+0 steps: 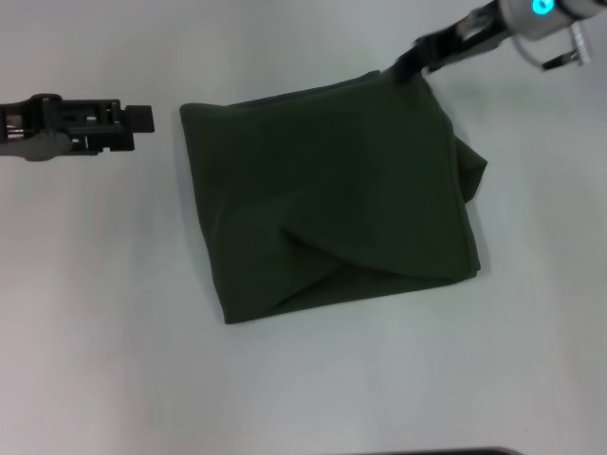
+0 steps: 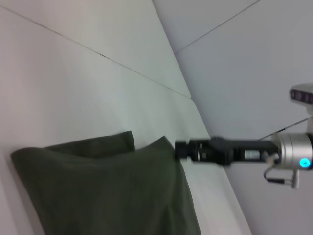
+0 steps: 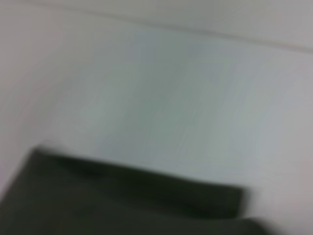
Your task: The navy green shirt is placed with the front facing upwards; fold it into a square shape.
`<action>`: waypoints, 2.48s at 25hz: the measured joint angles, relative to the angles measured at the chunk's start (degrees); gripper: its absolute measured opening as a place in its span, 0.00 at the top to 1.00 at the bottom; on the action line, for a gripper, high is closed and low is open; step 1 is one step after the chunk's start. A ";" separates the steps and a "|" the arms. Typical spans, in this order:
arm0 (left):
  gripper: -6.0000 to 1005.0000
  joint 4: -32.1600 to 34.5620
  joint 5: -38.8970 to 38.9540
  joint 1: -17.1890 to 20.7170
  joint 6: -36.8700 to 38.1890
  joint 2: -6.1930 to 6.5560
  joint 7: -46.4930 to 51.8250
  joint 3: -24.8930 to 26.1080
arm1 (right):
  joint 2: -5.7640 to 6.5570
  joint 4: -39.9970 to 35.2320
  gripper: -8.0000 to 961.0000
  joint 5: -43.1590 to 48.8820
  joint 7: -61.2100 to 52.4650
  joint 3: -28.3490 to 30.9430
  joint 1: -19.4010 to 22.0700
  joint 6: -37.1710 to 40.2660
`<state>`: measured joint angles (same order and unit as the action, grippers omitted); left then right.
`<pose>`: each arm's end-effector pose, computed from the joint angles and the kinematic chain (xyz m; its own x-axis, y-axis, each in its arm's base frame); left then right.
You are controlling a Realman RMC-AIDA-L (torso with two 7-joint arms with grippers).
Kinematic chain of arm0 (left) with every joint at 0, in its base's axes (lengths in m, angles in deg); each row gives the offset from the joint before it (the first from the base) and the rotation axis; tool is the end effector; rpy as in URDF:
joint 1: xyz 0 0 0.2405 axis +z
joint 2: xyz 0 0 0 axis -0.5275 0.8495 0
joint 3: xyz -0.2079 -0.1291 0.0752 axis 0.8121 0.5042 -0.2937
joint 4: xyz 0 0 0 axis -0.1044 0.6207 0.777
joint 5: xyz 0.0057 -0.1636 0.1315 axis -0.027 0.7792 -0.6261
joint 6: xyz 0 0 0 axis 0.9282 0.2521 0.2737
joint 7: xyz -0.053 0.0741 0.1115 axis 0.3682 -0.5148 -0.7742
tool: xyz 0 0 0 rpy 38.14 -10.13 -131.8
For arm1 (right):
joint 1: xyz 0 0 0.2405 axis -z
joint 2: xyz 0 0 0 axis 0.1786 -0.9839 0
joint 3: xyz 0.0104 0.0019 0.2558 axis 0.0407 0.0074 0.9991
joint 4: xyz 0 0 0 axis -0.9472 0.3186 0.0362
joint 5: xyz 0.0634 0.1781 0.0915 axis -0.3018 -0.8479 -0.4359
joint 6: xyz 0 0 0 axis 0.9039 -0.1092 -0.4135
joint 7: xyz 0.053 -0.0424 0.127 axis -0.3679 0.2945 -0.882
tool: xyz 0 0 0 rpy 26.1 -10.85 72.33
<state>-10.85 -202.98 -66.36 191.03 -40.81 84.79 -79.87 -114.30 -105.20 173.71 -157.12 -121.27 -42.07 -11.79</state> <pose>-0.2634 0.3320 0.0722 0.2449 0.8991 0.3628 0.9078 -0.3441 0.2399 0.1922 0.4485 -0.0055 0.5440 -0.8192 -0.1817 -0.7782 -0.4115 -0.4744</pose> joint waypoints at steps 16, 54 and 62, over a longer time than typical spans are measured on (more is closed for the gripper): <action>0.28 -0.79 -0.10 -0.06 0.38 0.67 -0.17 -0.05 | 0.68 -16.49 0.49 -6.28 -0.98 7.95 3.77 36.02; 0.28 -1.07 -0.30 -0.81 0.08 1.06 -1.10 -0.26 | 1.42 -2.00 0.50 -4.28 3.85 10.65 13.98 32.64; 0.28 -1.06 -0.33 -0.61 0.05 1.03 -1.69 -0.26 | 1.01 -1.75 0.50 -4.76 4.03 11.10 13.83 31.90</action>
<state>-11.91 -203.30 -66.96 191.08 -39.78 83.10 -80.12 -113.29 -106.96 168.95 -153.09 -110.17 -28.24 20.11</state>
